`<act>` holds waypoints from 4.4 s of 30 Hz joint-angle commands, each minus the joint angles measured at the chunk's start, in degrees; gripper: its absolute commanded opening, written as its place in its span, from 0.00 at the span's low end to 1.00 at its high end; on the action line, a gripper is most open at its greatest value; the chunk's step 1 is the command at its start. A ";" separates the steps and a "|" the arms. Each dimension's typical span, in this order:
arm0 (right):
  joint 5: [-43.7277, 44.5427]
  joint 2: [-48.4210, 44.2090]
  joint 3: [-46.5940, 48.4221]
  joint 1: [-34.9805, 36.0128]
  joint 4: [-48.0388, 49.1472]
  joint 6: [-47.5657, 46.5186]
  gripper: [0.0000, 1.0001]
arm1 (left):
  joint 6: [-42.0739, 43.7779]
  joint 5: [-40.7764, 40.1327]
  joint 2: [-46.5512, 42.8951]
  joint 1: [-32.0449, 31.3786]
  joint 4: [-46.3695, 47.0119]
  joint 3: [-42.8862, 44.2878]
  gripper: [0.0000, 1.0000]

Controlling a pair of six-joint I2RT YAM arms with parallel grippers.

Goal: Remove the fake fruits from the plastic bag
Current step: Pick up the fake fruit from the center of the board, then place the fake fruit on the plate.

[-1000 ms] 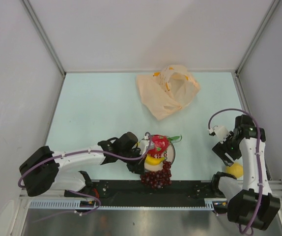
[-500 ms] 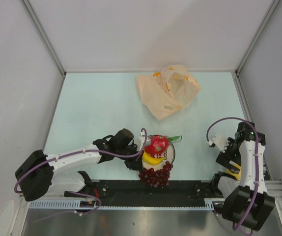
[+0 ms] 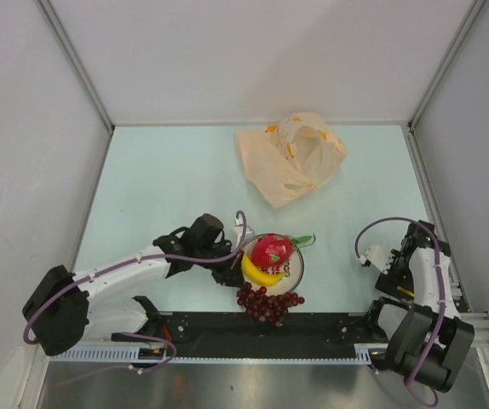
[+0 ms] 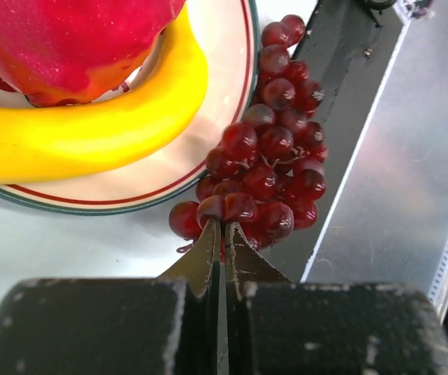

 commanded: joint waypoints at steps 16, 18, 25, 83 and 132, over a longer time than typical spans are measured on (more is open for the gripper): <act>-12.43 -11.03 21.91 50.27 -1.61 22.50 0.53 | 16.67 12.06 -5.95 13.90 -11.54 34.75 0.00; -11.28 -9.45 21.82 56.90 1.04 28.38 0.53 | 13.87 11.36 -5.07 17.93 -7.69 36.15 0.00; -9.96 -6.63 18.05 75.20 15.88 35.71 0.51 | 7.53 8.19 -1.81 25.86 -0.73 41.43 0.00; 19.41 -31.24 -0.59 85.00 28.73 38.51 1.00 | 14.21 9.16 7.22 10.76 -4.06 44.68 0.00; -1.96 -10.32 3.28 38.56 36.91 55.75 1.00 | 27.91 0.55 9.35 0.56 -6.70 23.95 0.17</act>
